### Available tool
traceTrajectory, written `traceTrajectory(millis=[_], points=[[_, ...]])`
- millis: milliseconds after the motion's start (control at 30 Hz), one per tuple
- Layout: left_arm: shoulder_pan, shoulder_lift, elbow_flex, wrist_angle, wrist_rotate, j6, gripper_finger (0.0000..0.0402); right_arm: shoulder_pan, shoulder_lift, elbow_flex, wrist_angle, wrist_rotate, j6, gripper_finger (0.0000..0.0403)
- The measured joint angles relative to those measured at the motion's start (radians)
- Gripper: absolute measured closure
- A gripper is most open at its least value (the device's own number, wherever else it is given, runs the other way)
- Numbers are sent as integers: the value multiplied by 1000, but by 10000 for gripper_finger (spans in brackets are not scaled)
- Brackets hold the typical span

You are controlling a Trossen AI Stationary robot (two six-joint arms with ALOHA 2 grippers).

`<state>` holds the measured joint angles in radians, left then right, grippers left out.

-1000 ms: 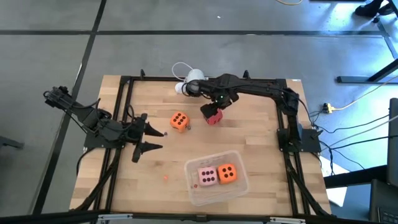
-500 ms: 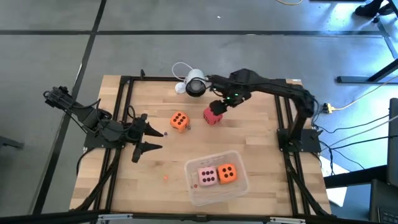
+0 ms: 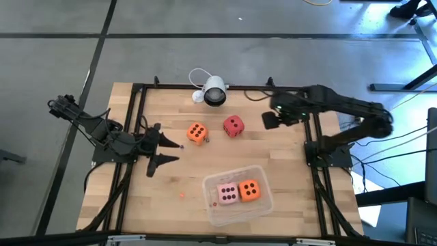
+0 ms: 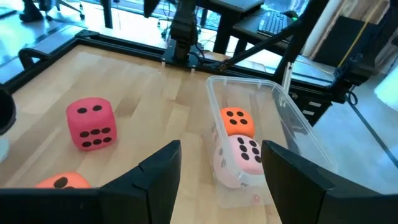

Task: Pick & Place Dice
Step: Put the large red die into the transparent bin

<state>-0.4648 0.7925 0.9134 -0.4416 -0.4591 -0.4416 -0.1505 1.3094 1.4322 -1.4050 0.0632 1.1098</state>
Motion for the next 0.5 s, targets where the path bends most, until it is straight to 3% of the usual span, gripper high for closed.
traceTrajectory(millis=[133, 233, 367, 500], points=[[2, 0, 0, 26, -29, -4, 187, -9, -143, -182, 178, -23, -2, 158], [2, 0, 0, 50, -87, -27, 187, -67, -202, -330, 406, -118, -61, 158], [3, 0, 0, 88, -186, -77, 187, -161, -223, -491, 680, -283, -147, 158], [3, 0, 0, 128, -252, -122, 187, -228, -204, -590, 819, -311, -217, 158]])
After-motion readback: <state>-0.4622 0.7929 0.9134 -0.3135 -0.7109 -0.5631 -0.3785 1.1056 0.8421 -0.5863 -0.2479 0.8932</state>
